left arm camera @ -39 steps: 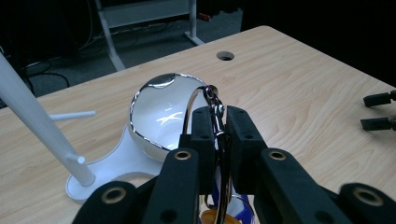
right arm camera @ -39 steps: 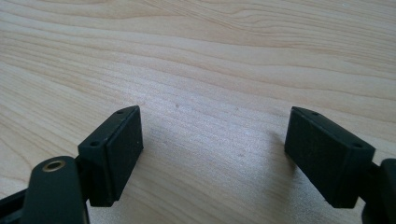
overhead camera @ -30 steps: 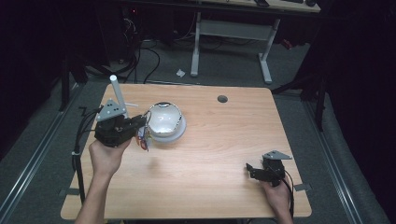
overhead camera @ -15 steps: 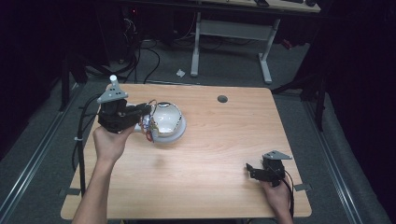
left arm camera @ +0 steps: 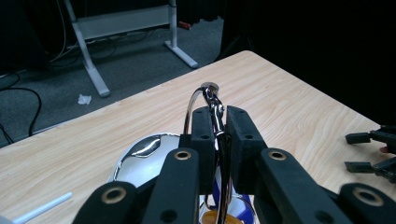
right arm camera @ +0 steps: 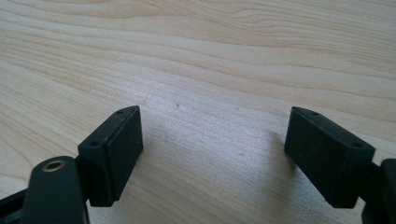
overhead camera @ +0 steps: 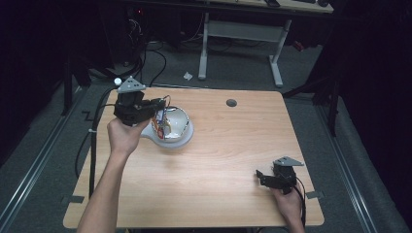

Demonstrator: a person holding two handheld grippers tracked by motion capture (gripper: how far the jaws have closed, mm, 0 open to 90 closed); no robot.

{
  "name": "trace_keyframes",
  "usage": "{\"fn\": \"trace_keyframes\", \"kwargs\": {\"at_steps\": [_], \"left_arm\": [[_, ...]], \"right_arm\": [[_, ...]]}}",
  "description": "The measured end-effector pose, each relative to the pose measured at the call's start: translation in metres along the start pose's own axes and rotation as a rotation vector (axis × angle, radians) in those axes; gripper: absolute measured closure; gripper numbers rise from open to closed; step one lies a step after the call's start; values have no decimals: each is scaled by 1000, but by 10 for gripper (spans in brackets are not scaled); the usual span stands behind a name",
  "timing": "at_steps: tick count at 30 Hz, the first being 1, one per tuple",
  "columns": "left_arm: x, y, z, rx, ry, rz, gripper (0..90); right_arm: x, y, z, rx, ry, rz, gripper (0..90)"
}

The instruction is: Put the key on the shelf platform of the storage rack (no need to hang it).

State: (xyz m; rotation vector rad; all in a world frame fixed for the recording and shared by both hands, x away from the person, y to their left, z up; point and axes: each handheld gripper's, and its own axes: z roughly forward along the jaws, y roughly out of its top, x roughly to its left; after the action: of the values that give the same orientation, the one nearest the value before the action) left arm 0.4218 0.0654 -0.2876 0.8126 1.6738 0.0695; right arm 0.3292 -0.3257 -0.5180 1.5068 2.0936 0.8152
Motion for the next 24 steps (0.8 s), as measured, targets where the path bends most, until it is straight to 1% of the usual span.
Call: {"fn": "trace_keyframes", "kwargs": {"at_steps": [1, 2, 3, 5, 6, 7, 8, 9, 12, 14, 15, 19, 24], "left_arm": [[1, 0, 2, 0, 2, -1, 823], [2, 0, 5, 2, -1, 9, 823], [2, -2, 9, 2, 5, 1, 823], [3, -2, 12, 4, 7, 0, 823], [4, -3, 14, 8, 5, 10, 823], [5, -5, 17, 11, 10, 12, 823], [5, -5, 17, 11, 10, 12, 823], [7, -6, 22, 12, 20, 18, 823], [9, -6, 26, 15, 26, 24, 823], [10, -8, 29, 15, 28, 17, 823], [11, -9, 31, 17, 29, 31, 823], [14, -14, 38, 29, 40, 44, 822], [15, -19, 43, 34, 53, 38, 822]], "right_arm": [[0, 0, 0, 0, 0, 0, 193], [0, 0, 0, 0, 0, 0, 193], [0, 0, 0, 0, 0, -1, 193], [0, 0, 0, 0, 1, -1, 193], [0, 0, 0, 0, 1, -1, 193], [0, 0, 0, 0, 1, -1, 193], [0, 0, 0, 0, 1, -1, 193], [0, 0, 0, 0, 1, -1, 193], [0, 0, 0, 0, 1, -1, 193], [0, 0, 0, 0, 1, -1, 193], [0, 0, 0, -1, 1, -2, 193], [0, 0, 0, 0, 1, -1, 193], [0, 0, 0, -1, 1, -2, 193]]}}
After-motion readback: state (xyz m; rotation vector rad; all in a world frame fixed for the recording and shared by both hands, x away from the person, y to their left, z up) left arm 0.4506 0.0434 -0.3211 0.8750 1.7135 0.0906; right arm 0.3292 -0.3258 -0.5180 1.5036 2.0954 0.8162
